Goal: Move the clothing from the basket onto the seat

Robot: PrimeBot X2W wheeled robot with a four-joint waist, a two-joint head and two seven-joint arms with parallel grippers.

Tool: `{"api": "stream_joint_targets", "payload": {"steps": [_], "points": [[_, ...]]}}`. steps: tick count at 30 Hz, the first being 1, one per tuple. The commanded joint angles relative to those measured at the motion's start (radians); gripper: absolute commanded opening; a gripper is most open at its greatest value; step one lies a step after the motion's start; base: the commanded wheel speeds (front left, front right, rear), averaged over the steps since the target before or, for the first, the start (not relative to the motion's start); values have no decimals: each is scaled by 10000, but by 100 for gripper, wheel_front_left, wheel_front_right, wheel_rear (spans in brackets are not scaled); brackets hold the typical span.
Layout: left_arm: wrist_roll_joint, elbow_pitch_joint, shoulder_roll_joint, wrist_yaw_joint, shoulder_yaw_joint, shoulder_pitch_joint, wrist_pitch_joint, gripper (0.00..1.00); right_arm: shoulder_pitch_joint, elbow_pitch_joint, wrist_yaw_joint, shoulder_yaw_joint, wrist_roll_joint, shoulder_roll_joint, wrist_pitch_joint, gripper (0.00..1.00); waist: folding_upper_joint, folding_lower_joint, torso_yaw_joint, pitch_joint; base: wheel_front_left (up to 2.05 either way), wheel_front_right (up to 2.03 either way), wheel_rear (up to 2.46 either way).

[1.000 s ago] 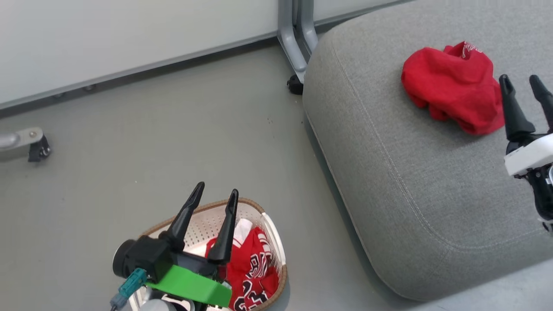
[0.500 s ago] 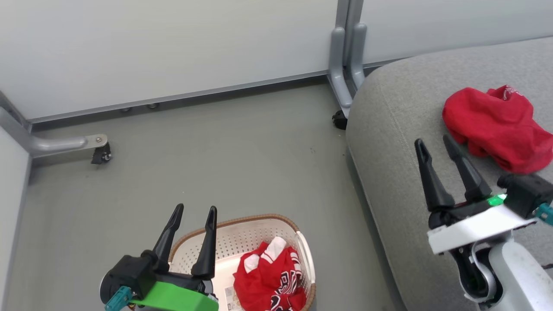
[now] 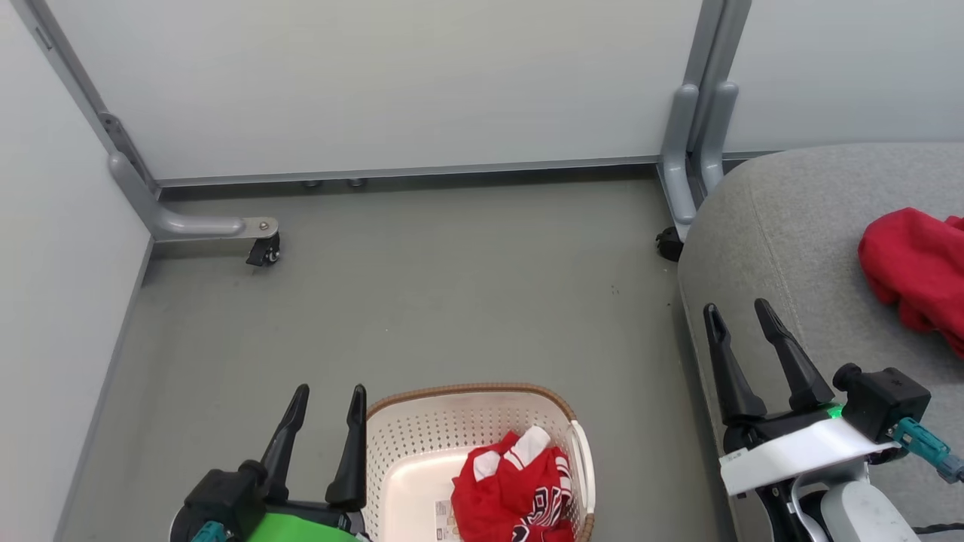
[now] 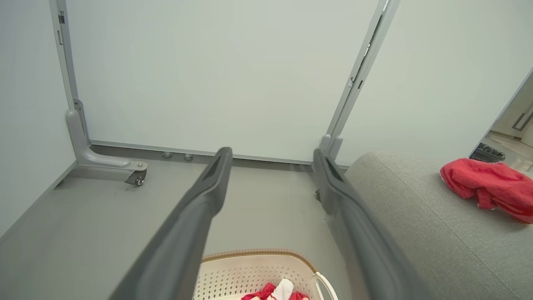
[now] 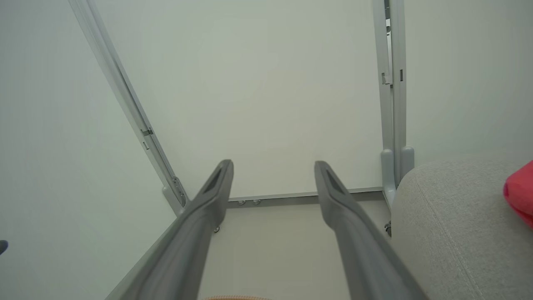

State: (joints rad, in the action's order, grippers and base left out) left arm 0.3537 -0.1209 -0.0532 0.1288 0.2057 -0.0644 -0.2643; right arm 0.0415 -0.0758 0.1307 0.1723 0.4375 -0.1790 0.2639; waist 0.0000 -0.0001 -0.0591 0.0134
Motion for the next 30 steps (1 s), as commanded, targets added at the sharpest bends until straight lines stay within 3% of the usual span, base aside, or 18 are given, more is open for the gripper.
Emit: {"api": "stream_joint_targets", "payload": {"steps": [1,12,18,30], "points": [[-63,19,-8,29,56,-147,-1,100,-147,-39,0,-46,-34,39,9,100,0,1,-116,55,0,0,0],[-68,108,20,29,-61,-131,-1,100,-171,-163,0,-243,-156,167,9,100,0,1,-122,40,0,0,0],[133,203,24,29,-179,-164,0,100,-111,-585,0,-637,-825,321,9,100,0,1,-12,46,0,0,0],[272,182,24,29,-204,-91,0,100,-88,-511,0,-588,-730,324,9,100,0,1,19,11,0,0,0]]}}
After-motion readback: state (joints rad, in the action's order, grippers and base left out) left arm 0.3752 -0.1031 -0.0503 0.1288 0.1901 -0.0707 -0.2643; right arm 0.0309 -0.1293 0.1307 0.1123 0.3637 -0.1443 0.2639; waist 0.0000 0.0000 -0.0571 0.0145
